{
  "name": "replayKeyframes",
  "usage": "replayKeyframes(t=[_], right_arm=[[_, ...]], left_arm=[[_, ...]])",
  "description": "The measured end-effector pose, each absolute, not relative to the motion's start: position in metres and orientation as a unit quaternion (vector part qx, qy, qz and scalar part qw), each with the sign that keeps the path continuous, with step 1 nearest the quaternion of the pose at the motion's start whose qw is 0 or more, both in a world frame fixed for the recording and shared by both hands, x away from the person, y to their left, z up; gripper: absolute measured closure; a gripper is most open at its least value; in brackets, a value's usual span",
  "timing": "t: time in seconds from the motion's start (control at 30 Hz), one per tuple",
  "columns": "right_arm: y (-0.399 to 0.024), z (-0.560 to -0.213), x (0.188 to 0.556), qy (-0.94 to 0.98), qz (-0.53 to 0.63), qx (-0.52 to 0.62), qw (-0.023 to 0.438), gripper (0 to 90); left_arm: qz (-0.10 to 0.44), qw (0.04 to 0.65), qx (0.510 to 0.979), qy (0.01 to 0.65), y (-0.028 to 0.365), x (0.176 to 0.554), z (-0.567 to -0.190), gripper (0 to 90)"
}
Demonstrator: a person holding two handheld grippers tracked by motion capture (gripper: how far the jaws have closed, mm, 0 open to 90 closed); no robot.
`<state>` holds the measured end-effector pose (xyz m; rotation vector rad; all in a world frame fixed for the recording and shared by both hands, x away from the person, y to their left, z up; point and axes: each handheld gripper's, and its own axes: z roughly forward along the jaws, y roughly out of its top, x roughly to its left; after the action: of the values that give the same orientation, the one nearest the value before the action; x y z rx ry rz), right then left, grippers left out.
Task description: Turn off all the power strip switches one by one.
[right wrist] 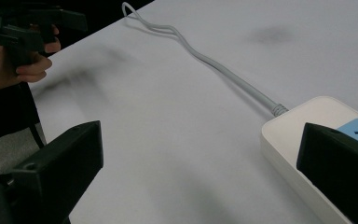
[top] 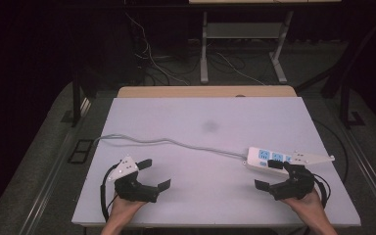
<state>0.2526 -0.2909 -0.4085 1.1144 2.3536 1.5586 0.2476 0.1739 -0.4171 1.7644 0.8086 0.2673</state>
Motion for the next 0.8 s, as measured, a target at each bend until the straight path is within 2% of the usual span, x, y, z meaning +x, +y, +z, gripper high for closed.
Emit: replayKeyframes(t=[0.8], right_arm=[[-0.2914, -0.4101, 0.254, 0.79, 0.486, 0.371, 0.045, 0.2]], left_arm=[[0.1, 0.546, 0.757, 0.344, 0.1722, 0.2523, -0.4172, 0.0]])
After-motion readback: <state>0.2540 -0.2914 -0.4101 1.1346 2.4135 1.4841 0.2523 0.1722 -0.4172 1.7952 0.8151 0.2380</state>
